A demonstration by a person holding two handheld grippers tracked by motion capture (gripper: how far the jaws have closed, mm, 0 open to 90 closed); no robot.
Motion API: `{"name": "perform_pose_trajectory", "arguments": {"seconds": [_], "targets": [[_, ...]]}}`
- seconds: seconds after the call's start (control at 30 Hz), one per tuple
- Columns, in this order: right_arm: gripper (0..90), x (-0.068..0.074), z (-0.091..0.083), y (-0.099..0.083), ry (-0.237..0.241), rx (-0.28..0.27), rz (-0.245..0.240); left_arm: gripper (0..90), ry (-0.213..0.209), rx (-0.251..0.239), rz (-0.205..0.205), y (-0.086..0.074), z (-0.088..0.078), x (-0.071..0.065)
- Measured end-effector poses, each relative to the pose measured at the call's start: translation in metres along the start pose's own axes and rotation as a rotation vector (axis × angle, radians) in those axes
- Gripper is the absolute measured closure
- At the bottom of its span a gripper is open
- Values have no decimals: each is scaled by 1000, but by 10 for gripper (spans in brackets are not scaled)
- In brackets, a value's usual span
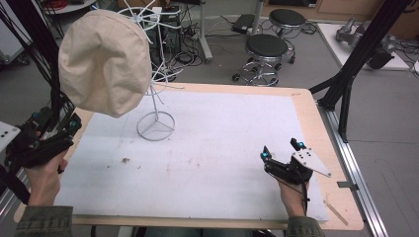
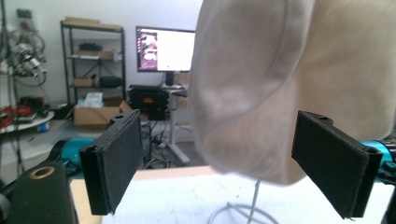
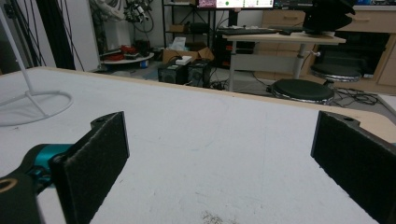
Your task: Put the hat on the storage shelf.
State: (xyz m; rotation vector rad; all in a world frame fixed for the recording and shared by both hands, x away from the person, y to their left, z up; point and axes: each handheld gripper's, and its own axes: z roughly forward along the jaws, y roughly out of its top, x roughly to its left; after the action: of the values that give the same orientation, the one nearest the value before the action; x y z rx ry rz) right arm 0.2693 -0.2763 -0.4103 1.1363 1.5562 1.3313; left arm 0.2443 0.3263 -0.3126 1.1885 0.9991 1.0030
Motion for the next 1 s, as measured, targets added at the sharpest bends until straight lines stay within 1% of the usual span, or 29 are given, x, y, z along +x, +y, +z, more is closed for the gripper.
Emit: {"name": "perform_pose_trajectory", "arguments": {"seconds": [0.07, 0.13, 0.17, 0.27, 0.3, 0.47, 0.57, 0.67, 0.7, 0.73, 0.8, 0.9, 1.0], "targets": [[32, 0, 0, 0, -1, 3, 4, 170, 25, 5, -2, -9, -2, 0], [32, 0, -1, 0, -3, 4, 7, 173, 44, 21, -4, -17, -4, 0], [32, 0, 0, 0, -3, 3, 3, 173, 52, 26, -1, -20, -5, 1], [31, 0, 0, 0, -4, 4, 1, 183, 81, 37, -14, -32, -8, 2], [31, 0, 0, 0, -4, 3, 0, 183, 100, 35, -16, -36, -9, 2], [31, 1, 0, -1, -7, 8, -5, 188, 155, 29, -8, -50, -11, 1], [31, 2, -1, -2, -13, 20, -2, 188, 185, 37, 7, -60, -11, 0], [31, 2, -3, -3, -32, 21, -1, 187, 208, 43, 5, -69, -11, 1], [31, 2, -3, -4, -37, 8, -12, 187, 216, 46, 2, -71, -12, 1], [31, 2, -5, -5, -42, -4, -11, 186, 225, 49, 0, -75, -12, 2], [31, 1, -6, -6, -53, 1, -9, 185, 236, 57, 5, -80, -12, 3], [31, 0, -9, -8, -82, -15, 10, 183, 255, 64, 6, -87, -13, 5], [31, -2, -15, -10, -126, -33, 37, 181, 267, 71, 0, -93, -15, 6]]}}
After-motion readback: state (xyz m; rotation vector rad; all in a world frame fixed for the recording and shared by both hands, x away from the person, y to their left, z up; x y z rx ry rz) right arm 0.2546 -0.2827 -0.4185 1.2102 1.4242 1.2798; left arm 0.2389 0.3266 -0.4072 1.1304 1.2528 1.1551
